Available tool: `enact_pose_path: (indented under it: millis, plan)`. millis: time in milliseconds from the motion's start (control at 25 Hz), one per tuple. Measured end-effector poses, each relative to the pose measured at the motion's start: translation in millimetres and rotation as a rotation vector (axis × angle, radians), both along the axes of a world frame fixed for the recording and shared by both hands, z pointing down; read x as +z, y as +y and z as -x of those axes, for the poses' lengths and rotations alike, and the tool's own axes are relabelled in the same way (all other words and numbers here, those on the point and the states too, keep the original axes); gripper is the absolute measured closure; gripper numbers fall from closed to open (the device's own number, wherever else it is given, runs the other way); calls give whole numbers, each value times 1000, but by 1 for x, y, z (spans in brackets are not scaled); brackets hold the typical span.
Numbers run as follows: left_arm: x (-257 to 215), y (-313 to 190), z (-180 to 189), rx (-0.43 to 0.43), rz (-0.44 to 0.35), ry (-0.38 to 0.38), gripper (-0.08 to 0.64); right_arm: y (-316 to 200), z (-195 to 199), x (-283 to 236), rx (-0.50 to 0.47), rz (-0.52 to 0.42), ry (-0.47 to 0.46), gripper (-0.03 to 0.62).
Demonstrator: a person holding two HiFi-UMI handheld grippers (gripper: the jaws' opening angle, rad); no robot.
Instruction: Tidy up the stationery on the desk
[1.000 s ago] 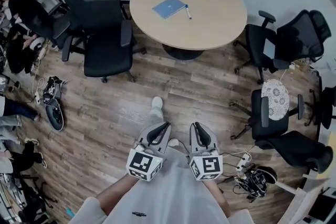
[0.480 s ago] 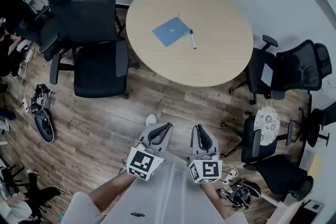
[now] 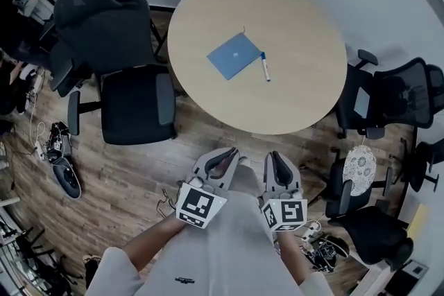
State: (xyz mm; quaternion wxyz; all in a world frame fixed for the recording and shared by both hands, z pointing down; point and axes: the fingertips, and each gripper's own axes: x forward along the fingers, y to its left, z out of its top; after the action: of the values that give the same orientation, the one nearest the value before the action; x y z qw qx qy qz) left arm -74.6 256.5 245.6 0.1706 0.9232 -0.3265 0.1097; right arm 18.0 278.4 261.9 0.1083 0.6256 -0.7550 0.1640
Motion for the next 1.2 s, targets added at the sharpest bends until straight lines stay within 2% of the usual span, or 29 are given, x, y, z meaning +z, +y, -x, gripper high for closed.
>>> enact_pose_path:
  millis: [160, 440, 560, 880, 1200]
  plan:
    - [3, -39, -15, -14, -2, -13, 529, -43, -14, 7, -34, 6, -7, 534]
    - [21, -102, -60, -109, 35, -45, 529, -116, -62, 21, -127, 7, 13, 534]
    - [22, -129, -83, -151, 54, -61, 529, -148, -84, 25, -180, 36, -10, 534]
    - [32, -170, -137, -217, 50, -99, 529, -206, -129, 43, -260, 45, -44, 532]
    - [49, -204, -146, -267, 91, -130, 529, -248, -131, 63, -306, 84, -81, 521]
